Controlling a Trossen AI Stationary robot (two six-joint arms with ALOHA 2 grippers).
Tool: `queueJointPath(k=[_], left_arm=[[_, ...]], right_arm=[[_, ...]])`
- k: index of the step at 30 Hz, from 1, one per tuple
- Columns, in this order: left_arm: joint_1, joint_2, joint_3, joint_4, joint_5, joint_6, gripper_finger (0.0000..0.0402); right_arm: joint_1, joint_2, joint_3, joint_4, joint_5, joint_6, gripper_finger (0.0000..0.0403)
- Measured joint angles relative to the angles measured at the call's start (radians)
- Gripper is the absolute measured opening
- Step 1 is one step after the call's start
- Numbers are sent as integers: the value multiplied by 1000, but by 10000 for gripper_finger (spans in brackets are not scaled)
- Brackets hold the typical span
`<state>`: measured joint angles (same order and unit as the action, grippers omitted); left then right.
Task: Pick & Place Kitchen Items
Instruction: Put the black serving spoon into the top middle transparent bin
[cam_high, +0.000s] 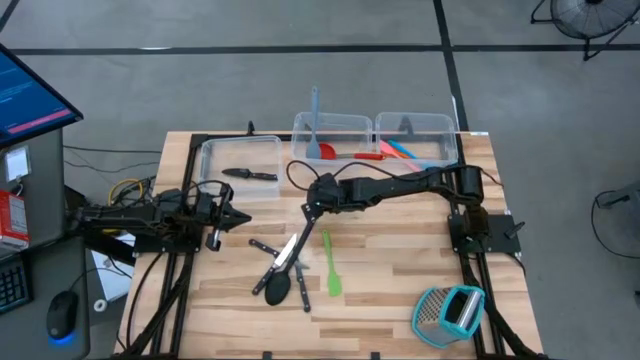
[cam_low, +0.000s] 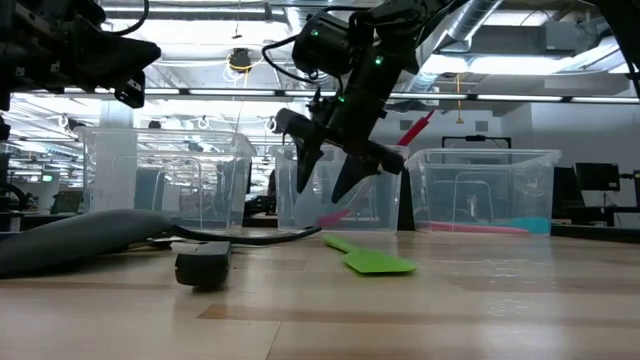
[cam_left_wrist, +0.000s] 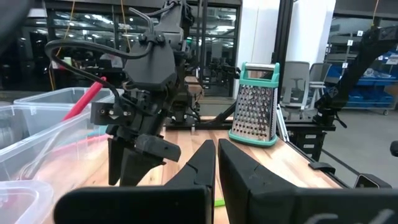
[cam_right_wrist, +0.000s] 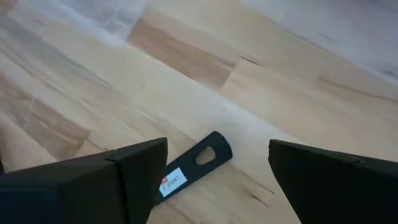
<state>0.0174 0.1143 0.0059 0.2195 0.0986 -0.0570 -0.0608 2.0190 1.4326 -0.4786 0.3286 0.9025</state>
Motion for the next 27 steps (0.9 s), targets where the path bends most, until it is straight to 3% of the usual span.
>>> queueJointPath(k=[7, 15, 20, 27], left_arm=[[0, 0, 0, 6, 0, 0, 2], [0, 1, 0, 10, 0, 0, 2], [0, 6, 0, 12, 0, 0, 2], [0, 6, 0, 15, 0, 0, 2]], right_arm=[[2, 15, 2, 41, 20, 20, 272], [33, 138, 0, 148, -28, 77, 272], [43, 143, 2, 160, -51, 101, 270], [43, 147, -1, 266, -94, 63, 236]])
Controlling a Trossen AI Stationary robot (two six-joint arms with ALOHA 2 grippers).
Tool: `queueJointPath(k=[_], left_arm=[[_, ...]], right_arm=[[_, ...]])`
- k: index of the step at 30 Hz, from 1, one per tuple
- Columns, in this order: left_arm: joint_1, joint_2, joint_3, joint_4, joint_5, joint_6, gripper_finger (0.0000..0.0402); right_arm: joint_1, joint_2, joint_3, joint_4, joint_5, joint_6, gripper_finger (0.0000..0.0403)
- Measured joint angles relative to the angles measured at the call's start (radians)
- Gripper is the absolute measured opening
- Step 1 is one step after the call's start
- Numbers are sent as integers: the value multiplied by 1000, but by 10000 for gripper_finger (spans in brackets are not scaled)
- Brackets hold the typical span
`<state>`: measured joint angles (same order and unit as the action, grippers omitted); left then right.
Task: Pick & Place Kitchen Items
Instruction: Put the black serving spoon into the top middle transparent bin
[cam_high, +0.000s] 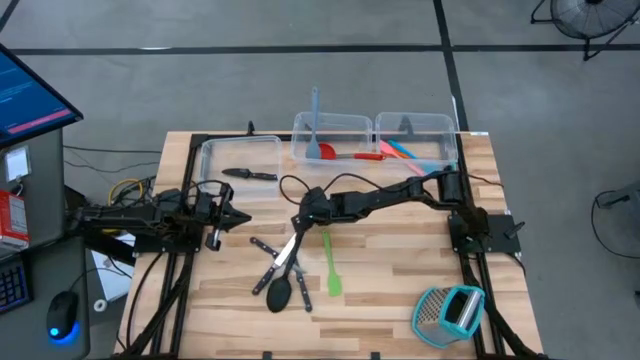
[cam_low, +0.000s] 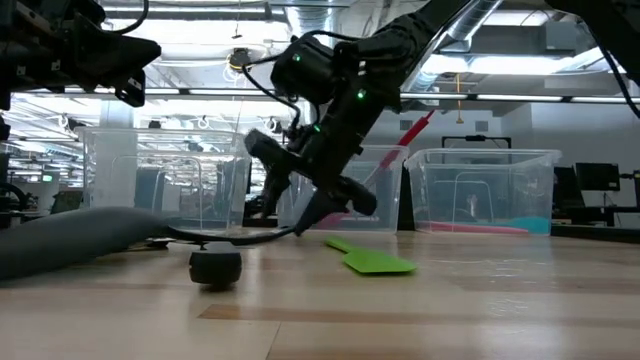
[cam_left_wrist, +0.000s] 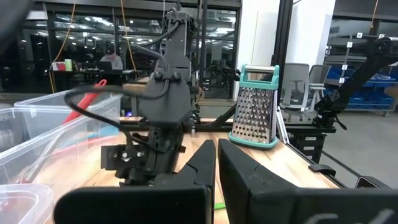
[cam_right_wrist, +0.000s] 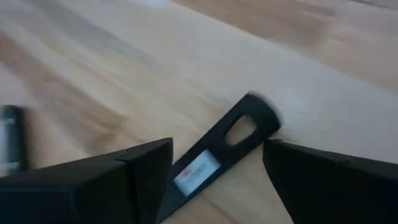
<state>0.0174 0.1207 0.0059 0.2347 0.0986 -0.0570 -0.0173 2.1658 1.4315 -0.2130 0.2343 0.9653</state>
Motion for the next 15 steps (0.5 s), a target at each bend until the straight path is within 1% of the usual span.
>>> queueJointPath(k=[3, 5, 8, 11, 15], left_arm=[[0, 0, 0, 2, 0, 0, 2], [0, 0, 0, 3, 0, 0, 2], [0, 0, 0, 8, 0, 0, 2], [0, 0, 0, 9, 0, 0, 2], [0, 0, 0, 11, 0, 0, 2]], right_arm=[[-3, 26, 4, 49, -29, 1, 226], [-3, 31, 5, 46, -30, 6, 225], [-3, 69, 8, 90, -53, 15, 228], [-11, 73, 9, 95, -81, 19, 229], [-23, 66, 13, 109, -79, -11, 229]])
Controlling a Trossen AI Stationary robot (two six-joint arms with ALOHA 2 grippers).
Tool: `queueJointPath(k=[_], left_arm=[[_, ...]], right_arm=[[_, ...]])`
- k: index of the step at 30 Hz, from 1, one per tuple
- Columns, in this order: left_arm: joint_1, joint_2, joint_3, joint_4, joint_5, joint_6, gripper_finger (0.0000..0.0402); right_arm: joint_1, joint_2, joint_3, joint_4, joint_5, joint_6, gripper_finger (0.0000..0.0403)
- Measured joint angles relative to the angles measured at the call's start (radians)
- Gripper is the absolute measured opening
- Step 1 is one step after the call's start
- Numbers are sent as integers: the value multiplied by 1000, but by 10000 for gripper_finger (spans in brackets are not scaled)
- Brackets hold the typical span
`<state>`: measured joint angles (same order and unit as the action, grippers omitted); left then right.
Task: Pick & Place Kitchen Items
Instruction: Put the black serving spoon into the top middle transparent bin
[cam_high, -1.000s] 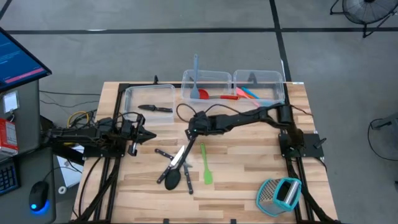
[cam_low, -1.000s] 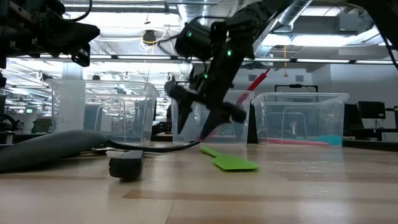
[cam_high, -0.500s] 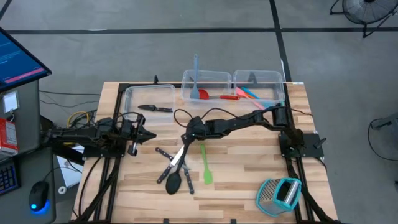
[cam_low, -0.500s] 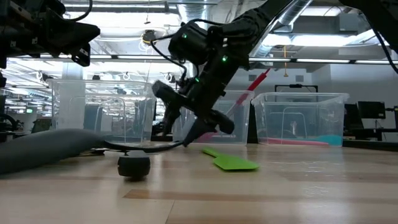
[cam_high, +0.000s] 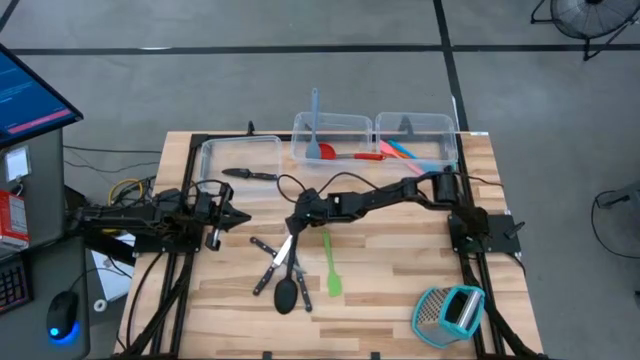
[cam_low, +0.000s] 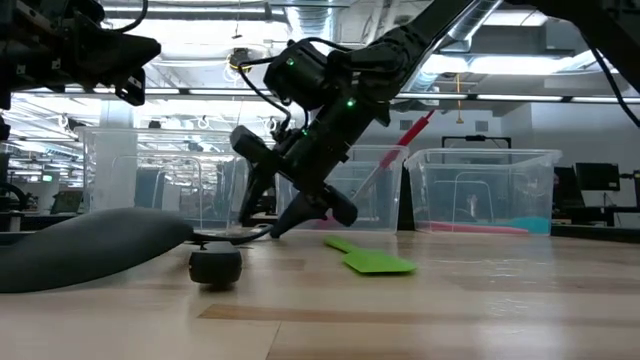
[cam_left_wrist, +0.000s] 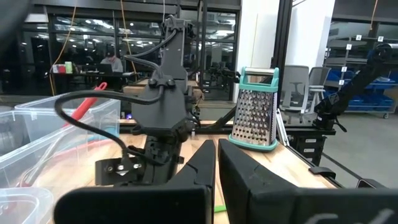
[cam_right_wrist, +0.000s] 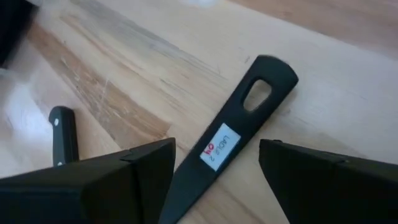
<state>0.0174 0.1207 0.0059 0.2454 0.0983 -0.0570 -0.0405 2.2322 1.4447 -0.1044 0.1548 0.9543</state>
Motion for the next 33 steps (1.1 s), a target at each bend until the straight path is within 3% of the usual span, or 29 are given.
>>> queueJointPath(k=[25, 33], left_arm=[[0, 0, 0, 11, 0, 0, 2], [0, 0, 0, 11, 0, 0, 2]], right_arm=[[-56, 17, 50, -4, 68, -90, 223], [-21, 19, 56, -34, 172, -98, 223]])
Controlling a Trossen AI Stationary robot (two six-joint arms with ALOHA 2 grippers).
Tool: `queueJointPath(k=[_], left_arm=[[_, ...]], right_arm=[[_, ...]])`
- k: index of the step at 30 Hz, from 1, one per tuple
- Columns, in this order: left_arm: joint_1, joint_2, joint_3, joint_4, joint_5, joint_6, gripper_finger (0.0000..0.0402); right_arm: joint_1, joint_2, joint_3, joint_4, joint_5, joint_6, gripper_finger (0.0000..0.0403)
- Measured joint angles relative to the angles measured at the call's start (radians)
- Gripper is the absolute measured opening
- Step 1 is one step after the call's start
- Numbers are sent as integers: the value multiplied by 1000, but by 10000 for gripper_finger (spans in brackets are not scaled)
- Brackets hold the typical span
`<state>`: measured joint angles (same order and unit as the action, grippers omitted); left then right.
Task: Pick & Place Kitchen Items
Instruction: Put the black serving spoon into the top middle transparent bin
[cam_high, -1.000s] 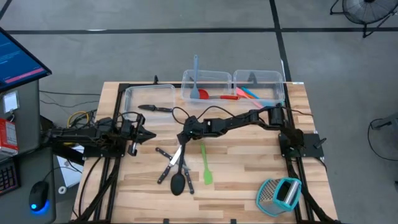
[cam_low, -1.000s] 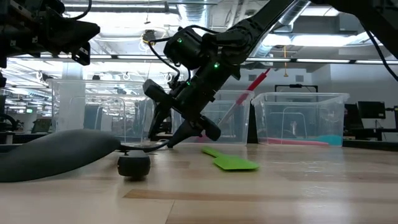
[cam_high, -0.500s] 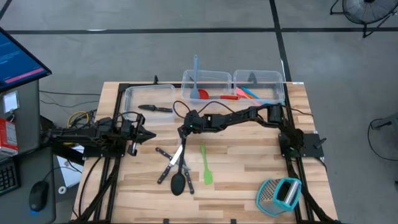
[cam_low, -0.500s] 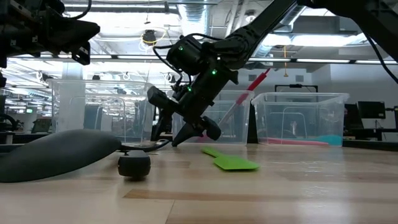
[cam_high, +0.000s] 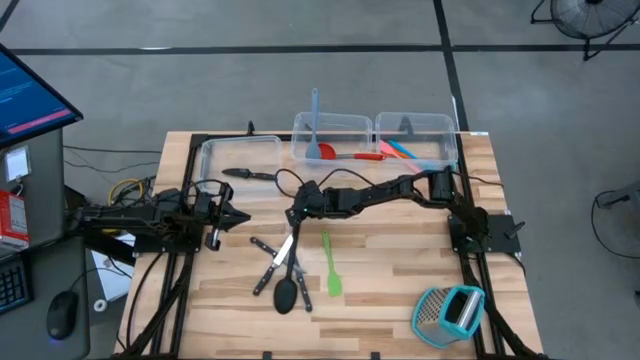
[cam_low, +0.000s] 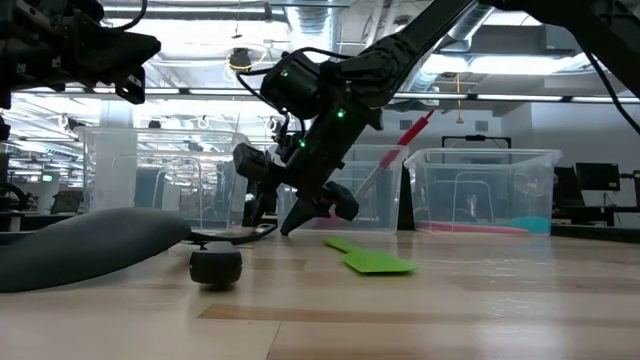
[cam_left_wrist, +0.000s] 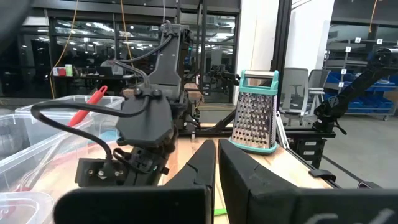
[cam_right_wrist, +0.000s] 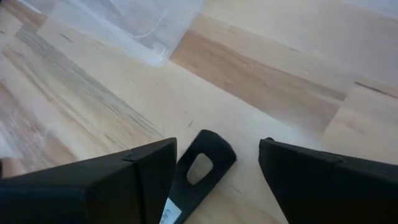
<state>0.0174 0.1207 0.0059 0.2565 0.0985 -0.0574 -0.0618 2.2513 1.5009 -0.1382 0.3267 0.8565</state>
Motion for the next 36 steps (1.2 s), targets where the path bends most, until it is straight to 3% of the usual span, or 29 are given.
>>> queueJointPath(k=[8, 13, 22, 30, 36], left_arm=[[0, 0, 0, 0, 0, 0, 2], [0, 0, 0, 0, 0, 0, 2], [0, 0, 0, 6, 0, 0, 2], [0, 0, 0, 8, 0, 0, 2], [0, 0, 0, 11, 0, 0, 2]], right_arm=[[15, 41, 51, -34, 24, 2, 222], [24, 43, 99, -164, 21, 24, 205], [46, 42, 99, -198, 16, 24, 133], [41, 42, 99, -195, -43, -2, 22], [37, 32, 97, -209, -49, -45, 16]])
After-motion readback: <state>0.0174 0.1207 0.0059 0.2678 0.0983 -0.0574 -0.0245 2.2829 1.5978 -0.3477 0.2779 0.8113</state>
